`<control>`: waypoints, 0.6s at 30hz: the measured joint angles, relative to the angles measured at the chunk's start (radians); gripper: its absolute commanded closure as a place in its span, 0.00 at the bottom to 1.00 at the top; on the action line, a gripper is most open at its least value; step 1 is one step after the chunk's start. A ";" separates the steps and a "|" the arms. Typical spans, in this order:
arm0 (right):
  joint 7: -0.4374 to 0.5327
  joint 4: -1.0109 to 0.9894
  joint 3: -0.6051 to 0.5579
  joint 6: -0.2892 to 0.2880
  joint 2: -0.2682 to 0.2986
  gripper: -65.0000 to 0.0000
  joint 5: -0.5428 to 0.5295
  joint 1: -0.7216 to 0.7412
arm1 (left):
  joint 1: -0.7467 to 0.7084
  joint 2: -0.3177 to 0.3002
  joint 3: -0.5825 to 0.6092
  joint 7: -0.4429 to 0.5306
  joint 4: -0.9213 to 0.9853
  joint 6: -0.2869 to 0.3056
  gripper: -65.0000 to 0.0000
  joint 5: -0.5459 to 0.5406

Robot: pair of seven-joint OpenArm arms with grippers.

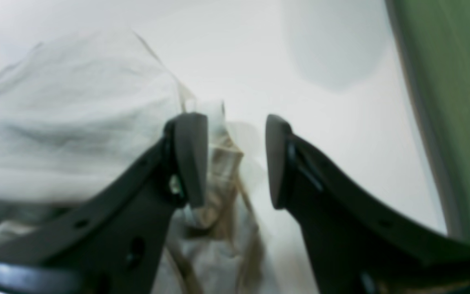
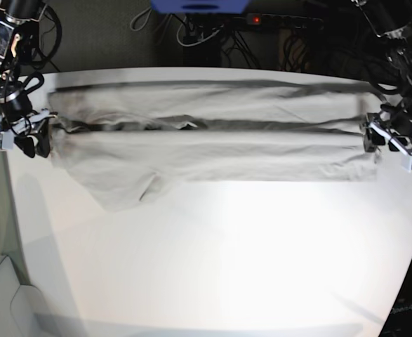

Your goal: Layout the t-shirt on the table in an organized manner, then fold the t-shirt properly

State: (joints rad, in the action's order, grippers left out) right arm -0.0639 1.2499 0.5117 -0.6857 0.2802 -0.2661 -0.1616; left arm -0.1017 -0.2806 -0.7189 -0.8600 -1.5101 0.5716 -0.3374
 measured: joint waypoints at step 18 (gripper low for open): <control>-0.003 -0.005 -0.024 -0.001 -0.003 0.62 0.007 -0.003 | 0.328 0.017 -0.121 0.013 0.338 -0.005 0.39 0.056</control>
State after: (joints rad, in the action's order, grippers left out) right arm -0.0669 1.2446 0.4873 -0.6865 0.2775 -0.2588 -0.1646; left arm 0.2260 -0.2638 -0.8398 -0.8471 -1.1725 0.5667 -0.2817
